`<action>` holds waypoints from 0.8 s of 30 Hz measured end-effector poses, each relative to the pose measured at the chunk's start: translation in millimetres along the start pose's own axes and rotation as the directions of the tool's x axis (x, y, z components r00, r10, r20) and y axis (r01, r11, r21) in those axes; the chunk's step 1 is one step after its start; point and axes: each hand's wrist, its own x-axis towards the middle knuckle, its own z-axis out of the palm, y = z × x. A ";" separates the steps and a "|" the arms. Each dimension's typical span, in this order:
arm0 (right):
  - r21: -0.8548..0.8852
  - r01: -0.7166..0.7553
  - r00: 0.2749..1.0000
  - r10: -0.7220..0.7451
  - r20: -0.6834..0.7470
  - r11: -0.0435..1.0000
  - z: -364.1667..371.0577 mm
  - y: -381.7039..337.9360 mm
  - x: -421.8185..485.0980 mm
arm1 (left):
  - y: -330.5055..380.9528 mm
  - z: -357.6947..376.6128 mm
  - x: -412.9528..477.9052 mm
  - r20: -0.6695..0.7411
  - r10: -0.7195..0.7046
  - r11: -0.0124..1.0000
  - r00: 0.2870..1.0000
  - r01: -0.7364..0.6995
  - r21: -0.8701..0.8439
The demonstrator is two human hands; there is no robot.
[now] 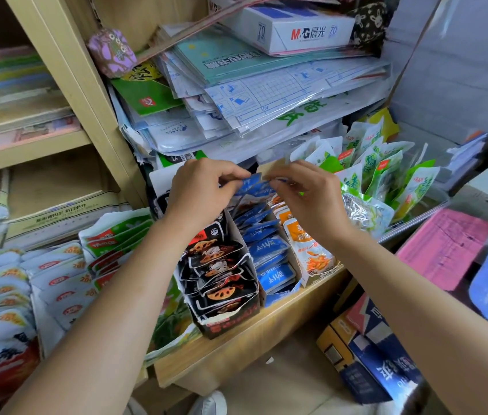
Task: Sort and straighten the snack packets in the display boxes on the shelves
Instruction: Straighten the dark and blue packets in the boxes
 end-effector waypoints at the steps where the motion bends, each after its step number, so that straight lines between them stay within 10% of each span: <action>1: -0.012 0.026 1.000 -0.026 -0.015 1.000 0.6 -0.7 -1.5 | -0.8 -2.4 -0.3 0.010 -0.019 0.999 1.000 0.018 0.033; 9: -0.067 0.088 0.992 -0.081 0.099 0.994 15.7 4.3 -2.0 | -3.7 -17.5 -1.0 0.227 -0.108 0.992 0.968 0.092 0.083; 17: -0.025 -0.067 0.953 0.072 0.294 0.997 4.9 4.6 -0.4 | -4.6 -0.5 -17.6 0.189 0.107 0.968 0.976 -0.145 0.203; 24: -0.039 -0.134 0.930 0.139 0.339 0.990 -31.9 3.7 -19.9 | 5.3 8.3 -16.3 0.058 0.026 0.935 0.998 -0.045 0.352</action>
